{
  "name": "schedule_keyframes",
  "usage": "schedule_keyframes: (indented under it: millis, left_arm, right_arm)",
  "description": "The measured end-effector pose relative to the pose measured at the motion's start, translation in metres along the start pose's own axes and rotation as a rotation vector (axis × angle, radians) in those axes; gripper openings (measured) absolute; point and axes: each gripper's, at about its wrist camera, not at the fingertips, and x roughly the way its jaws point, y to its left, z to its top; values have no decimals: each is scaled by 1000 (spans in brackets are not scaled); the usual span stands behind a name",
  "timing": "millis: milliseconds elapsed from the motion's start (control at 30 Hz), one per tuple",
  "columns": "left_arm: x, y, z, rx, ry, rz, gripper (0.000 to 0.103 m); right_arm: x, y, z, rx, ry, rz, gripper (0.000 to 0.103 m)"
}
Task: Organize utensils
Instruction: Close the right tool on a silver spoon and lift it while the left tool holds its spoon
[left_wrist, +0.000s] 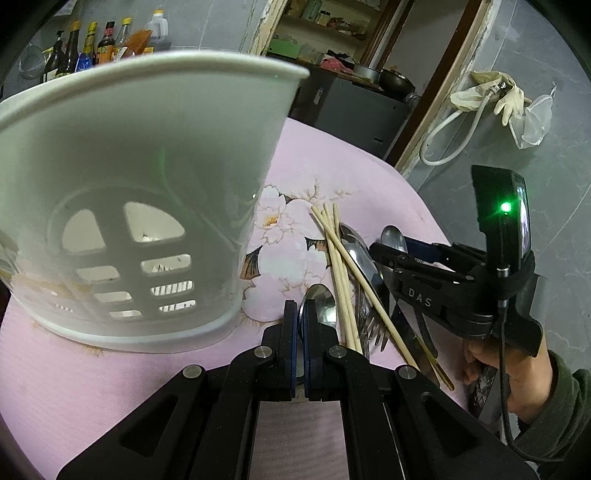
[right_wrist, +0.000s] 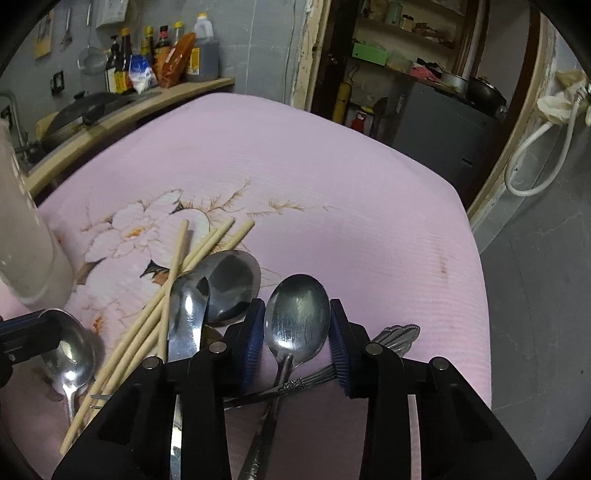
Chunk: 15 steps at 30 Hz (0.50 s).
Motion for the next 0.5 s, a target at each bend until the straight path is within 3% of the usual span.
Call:
schedule_keyframes:
  millis: [267, 500]
  left_arm:
    - [-8, 1, 0, 8, -34, -3, 1]
    - [-32, -9, -4, 57, -193, 21, 1]
  right_arm:
    - [-25, -18, -5, 114, -129, 116, 31]
    - [-69, -9, -17, 88, -369, 122, 31]
